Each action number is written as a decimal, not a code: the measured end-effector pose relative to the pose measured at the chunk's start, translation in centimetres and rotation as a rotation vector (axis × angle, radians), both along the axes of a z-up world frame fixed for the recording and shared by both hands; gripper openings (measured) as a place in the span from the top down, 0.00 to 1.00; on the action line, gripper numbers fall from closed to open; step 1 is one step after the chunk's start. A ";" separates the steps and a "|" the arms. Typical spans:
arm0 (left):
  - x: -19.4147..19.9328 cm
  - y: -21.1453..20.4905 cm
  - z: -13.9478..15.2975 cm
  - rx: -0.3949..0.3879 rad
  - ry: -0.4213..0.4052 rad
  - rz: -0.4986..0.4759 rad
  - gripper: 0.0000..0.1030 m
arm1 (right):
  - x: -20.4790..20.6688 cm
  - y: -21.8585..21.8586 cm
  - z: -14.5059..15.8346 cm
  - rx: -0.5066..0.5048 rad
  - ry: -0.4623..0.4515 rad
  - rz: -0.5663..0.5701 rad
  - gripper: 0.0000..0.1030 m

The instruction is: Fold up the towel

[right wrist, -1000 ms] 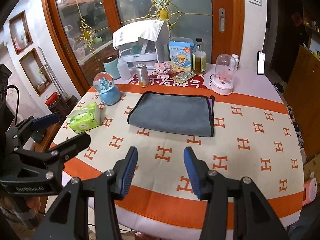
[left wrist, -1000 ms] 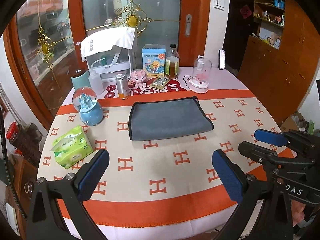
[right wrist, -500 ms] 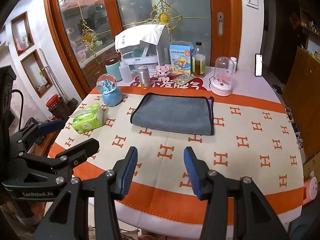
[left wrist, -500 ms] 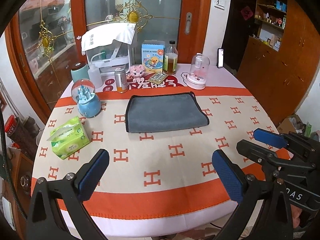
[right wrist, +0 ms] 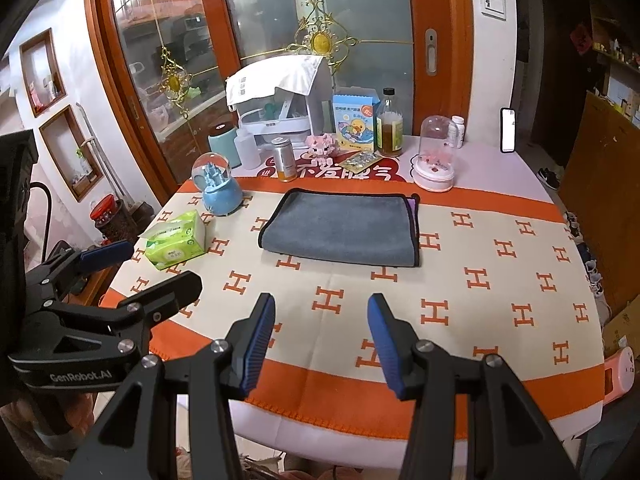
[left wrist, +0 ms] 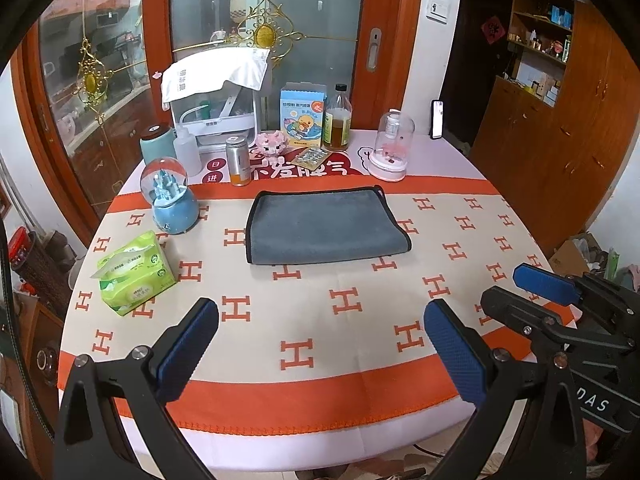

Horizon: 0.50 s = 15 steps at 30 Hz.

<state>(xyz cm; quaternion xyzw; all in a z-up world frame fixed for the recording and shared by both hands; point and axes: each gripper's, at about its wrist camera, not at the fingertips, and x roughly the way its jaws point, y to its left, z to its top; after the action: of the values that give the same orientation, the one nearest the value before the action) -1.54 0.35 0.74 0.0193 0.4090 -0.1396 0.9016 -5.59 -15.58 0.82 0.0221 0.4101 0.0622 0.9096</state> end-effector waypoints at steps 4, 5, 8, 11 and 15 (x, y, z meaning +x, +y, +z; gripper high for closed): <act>-0.1 -0.2 0.0 -0.002 0.004 0.005 0.01 | -0.1 -0.1 0.1 0.001 0.000 0.002 0.53; -0.2 -0.2 0.0 -0.003 0.005 0.007 0.01 | -0.1 -0.1 0.1 0.001 0.000 0.002 0.53; -0.4 -0.3 0.0 -0.002 0.006 0.009 0.01 | -0.1 -0.1 0.1 0.001 -0.002 0.002 0.53; -0.5 -0.3 0.0 0.002 0.006 0.011 0.01 | -0.2 -0.1 0.1 0.002 -0.001 0.001 0.53; -0.7 -0.4 0.1 0.003 0.005 0.012 0.01 | -0.2 -0.2 0.0 0.001 -0.001 0.001 0.53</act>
<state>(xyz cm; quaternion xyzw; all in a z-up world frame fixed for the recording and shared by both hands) -2.24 -0.02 0.80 0.0181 0.4115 -0.1334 0.9014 -5.80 -15.78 0.86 0.0224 0.4094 0.0631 0.9099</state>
